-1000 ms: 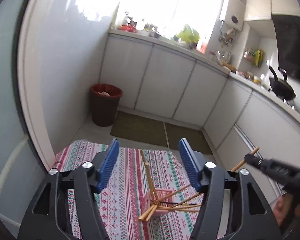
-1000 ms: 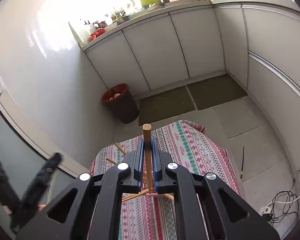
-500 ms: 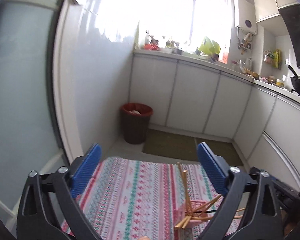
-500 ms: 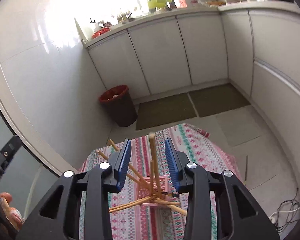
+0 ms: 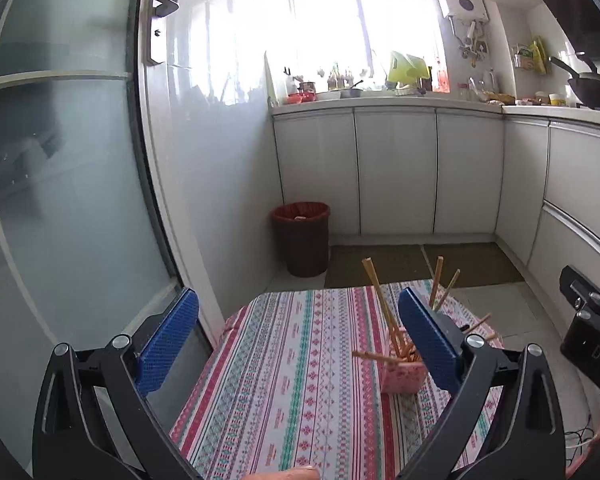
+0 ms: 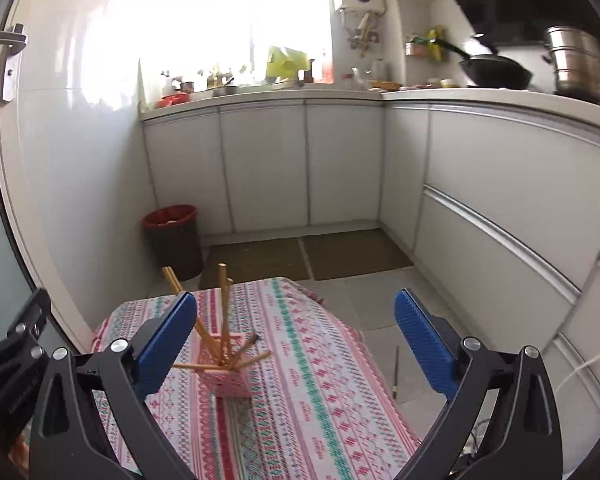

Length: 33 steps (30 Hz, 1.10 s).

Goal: Organize utensils

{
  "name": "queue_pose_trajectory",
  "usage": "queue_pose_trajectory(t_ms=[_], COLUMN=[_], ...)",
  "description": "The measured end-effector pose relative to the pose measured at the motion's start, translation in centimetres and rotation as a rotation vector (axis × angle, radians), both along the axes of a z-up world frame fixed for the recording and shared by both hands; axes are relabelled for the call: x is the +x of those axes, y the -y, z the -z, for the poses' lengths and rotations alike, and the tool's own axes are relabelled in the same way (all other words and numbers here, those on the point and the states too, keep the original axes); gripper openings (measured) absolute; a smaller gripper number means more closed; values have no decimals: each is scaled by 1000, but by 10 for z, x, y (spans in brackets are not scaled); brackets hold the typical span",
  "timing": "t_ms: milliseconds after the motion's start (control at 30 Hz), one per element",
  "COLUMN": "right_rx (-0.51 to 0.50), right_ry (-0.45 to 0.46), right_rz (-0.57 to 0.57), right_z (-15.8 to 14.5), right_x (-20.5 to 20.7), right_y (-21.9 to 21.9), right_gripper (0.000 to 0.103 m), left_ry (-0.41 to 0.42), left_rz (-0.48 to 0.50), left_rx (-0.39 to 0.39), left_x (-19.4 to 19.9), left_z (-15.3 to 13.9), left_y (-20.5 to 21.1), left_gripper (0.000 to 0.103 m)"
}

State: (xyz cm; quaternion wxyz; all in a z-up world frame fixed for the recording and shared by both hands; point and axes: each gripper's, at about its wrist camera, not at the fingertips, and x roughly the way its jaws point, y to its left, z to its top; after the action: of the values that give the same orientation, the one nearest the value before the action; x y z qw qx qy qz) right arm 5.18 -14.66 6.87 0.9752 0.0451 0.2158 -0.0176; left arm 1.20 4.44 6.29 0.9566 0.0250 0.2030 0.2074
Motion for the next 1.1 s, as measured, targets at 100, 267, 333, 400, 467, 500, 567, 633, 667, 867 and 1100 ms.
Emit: queue_pose_trajectory(t_ms=[100, 267, 333, 400, 467, 500, 567, 633, 667, 867, 1100], right_rx=[-16, -19, -21, -11, -4, -1, 9, 14, 18, 36, 52], right_ry=[-62, -132, -135, -142, -153, -154, -153, -152, -152, -148, -144], right_rz=[25, 41, 46, 51, 56, 59, 64, 69, 70, 81, 94], right_z=[6, 14, 15, 15, 16, 15, 16, 14, 14, 9, 6], right_x=[-19, -52, -63, -70, -77, -80, -85, -87, -87, -90, -91], right_y=[7, 13, 15, 18, 22, 25, 29, 32, 34, 43, 50], right_gripper=[96, 96, 96, 96, 96, 96, 96, 96, 96, 96, 96], left_ry=[-9, -49, -74, -71, -70, -68, -63, -58, -56, -49, -40], left_rz=[-18, -4, 3, 8, 15, 16, 16, 16, 17, 51, 61], left_rx=[5, -28, -31, -31, -28, -29, -30, -28, -30, -50, -50], left_x=[-21, -49, -58, -67, -72, -75, -78, -81, -81, -82, -81], left_z=[3, 1, 1, -1, -3, -4, -7, -9, -10, -13, -16], left_y=[9, 20, 27, 32, 37, 38, 40, 42, 43, 49, 54], left_gripper=[96, 96, 96, 96, 96, 96, 96, 96, 96, 96, 96])
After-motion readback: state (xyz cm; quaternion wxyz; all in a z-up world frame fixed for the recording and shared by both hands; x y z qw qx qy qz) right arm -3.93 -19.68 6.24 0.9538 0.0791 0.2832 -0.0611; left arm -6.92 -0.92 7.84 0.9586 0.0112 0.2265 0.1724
